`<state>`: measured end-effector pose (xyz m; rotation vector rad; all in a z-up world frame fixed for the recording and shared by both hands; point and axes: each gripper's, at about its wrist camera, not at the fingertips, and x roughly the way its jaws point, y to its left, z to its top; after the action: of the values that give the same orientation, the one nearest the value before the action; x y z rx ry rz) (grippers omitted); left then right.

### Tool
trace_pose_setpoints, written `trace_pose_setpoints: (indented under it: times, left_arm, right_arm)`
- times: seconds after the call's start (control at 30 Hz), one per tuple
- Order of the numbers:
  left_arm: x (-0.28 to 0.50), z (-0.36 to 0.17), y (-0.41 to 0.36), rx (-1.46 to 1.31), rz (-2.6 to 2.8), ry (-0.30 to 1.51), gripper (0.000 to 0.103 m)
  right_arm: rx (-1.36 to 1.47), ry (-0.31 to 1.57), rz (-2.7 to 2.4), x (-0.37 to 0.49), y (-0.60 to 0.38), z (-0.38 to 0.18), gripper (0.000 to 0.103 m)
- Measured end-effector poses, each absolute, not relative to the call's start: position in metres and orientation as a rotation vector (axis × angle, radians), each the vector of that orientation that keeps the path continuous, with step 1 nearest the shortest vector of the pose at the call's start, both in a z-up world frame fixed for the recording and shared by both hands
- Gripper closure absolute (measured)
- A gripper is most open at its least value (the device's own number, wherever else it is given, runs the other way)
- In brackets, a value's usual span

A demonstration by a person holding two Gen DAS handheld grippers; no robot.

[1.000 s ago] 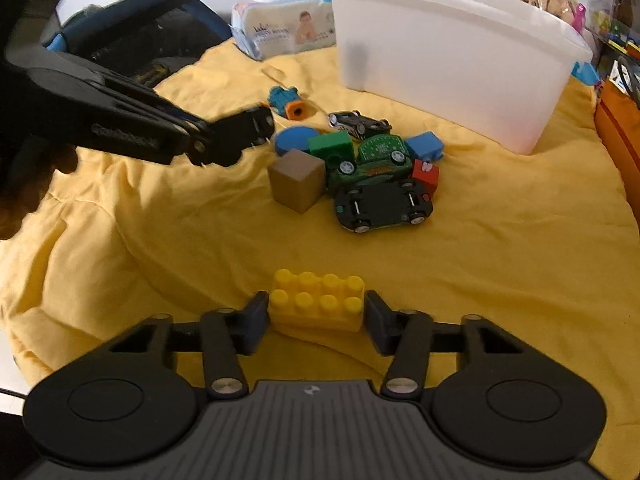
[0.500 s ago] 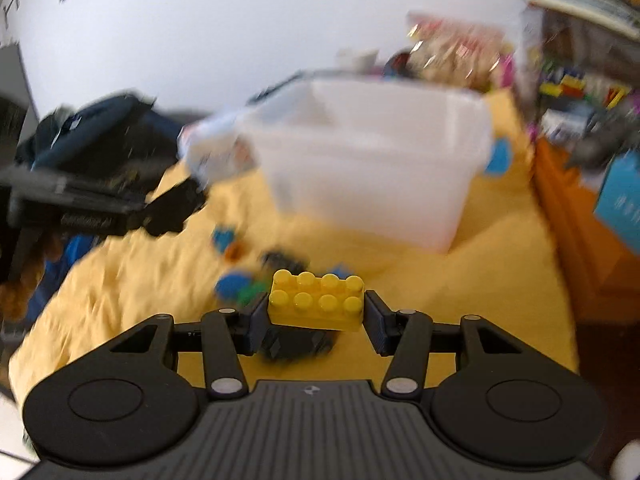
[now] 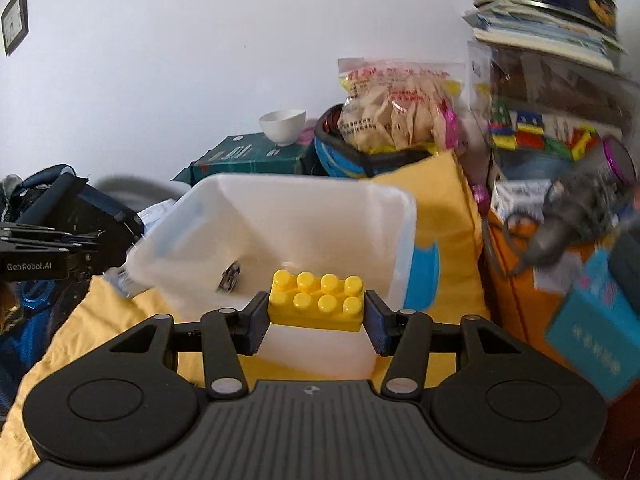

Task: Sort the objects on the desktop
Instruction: 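Drop the green car and yellow block into the white bin, then grasp the brown wooden cube with left tool while right grasps black car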

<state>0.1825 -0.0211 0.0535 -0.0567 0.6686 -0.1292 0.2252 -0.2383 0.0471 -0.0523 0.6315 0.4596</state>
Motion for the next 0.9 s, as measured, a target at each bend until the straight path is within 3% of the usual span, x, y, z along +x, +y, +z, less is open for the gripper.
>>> trace_pose_setpoints:
  times: [0.17,0.2,0.23,0.3,0.5,0.67,0.8,0.9]
  left_arm:
    - [0.211,0.058,-0.024,-0.063,-0.121,0.669,0.080]
    - [0.219,0.056,-0.026,-0.053,-0.113,0.680,0.074]
    - [0.226,0.053,-0.027,-0.042,-0.097,0.695,0.070]
    - [0.233,0.053,-0.024,-0.041,-0.040,0.703,0.059]
    - [0.198,0.055,-0.005,-0.086,-0.021,0.658,0.033]
    - [0.143,0.018,0.006,-0.103,-0.039,0.729,0.031]
    - [0.102,-0.022,-0.007,-0.068,-0.076,0.809,0.032]
    - [0.080,-0.042,-0.023,-0.013,-0.114,0.854,0.032]
  right_arm:
    - [-0.097,0.630,0.468,0.251,-0.225,0.050,0.049]
    - [-0.115,0.638,0.472,0.260,-0.220,0.049,0.047]
    - [-0.130,0.646,0.468,0.267,-0.217,0.048,0.033]
    - [-0.151,0.669,0.434,0.275,-0.209,0.047,0.019]
    - [-0.137,0.613,0.495,0.244,-0.218,0.053,0.019]
    - [-0.141,0.647,0.566,0.186,-0.231,0.018,0.014]
    - [-0.212,0.763,0.624,0.148,-0.227,-0.031,0.022]
    - [-0.253,0.805,0.668,0.128,-0.217,-0.055,0.022]
